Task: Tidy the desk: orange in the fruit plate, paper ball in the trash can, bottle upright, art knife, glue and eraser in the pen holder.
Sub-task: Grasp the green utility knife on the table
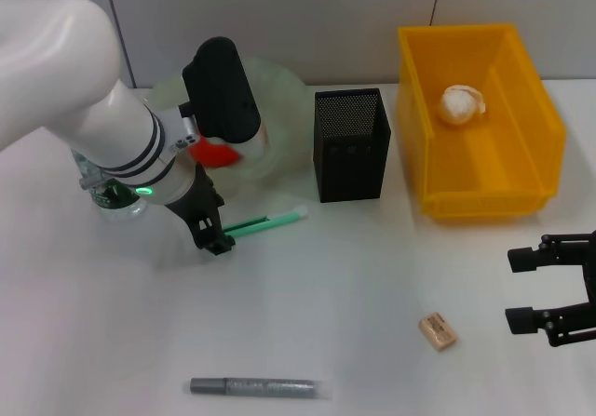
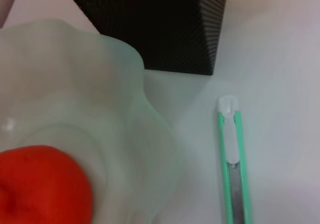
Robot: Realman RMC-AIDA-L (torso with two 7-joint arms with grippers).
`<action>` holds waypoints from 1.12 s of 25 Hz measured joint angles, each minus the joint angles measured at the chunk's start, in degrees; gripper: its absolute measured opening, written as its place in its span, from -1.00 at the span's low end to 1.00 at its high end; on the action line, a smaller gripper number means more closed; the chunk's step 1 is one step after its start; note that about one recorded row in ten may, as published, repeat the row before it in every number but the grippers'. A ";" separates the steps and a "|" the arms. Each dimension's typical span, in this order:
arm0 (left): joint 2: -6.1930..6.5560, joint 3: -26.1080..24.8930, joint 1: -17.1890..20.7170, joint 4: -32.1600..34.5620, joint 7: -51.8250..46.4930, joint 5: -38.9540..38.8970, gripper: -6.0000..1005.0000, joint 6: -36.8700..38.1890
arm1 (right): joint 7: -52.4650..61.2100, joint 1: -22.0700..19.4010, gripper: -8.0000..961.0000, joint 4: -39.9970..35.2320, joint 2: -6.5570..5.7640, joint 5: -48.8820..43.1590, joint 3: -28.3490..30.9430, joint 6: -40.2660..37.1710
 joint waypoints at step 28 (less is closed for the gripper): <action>0.00 1.16 -0.24 -0.56 0.02 -0.01 -0.04 0.19 | 0.00 0.09 0.56 0.52 0.00 -0.12 0.00 0.44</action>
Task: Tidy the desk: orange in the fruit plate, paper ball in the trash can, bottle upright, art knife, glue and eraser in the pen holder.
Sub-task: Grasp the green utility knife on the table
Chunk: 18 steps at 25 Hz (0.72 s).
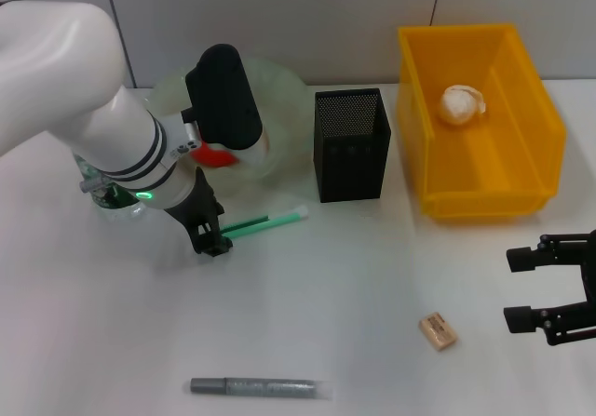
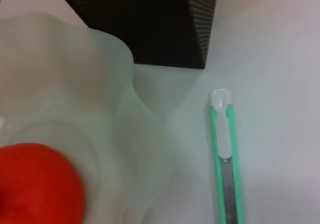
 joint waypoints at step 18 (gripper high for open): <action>-0.10 1.96 -1.85 -0.40 -0.65 2.88 -0.04 1.85 | 0.00 -0.06 0.55 0.00 0.00 0.00 0.00 -0.05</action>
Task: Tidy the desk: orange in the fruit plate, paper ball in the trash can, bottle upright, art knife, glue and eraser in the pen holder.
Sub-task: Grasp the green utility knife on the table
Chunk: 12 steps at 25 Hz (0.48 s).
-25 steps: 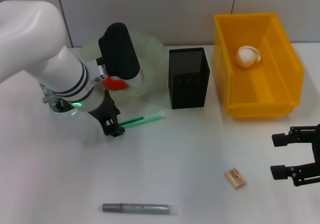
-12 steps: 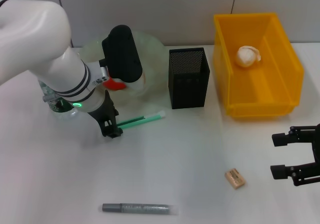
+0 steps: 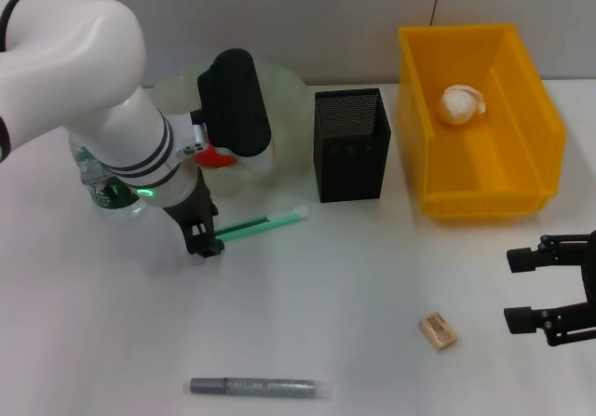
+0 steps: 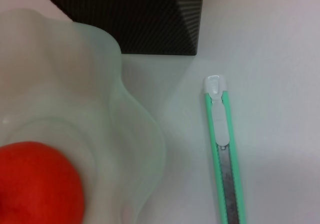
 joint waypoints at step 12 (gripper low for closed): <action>-0.08 -0.08 -1.00 -1.36 0.43 -0.27 -0.08 0.32 | 0.00 -0.13 0.55 0.00 0.00 0.01 0.00 0.04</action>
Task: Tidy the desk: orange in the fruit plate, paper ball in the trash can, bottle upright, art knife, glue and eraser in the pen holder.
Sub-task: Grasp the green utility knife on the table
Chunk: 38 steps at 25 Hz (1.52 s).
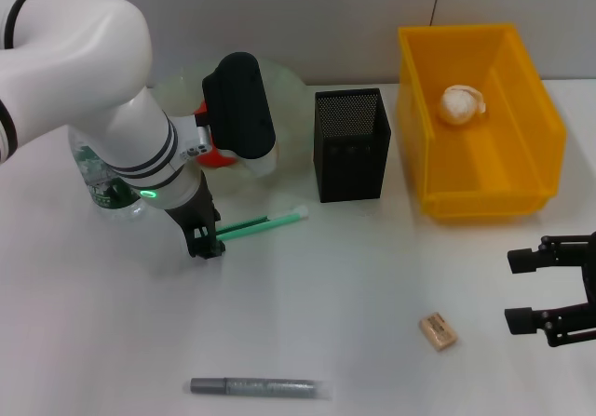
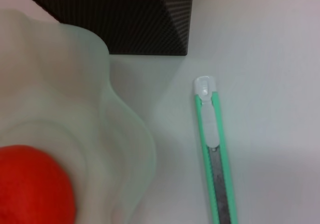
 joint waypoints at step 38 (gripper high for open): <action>0.00 -0.06 0.11 -1.09 -0.30 -1.33 -0.23 -2.76 | -0.71 -0.07 0.53 1.31 -0.09 0.00 -0.08 -0.01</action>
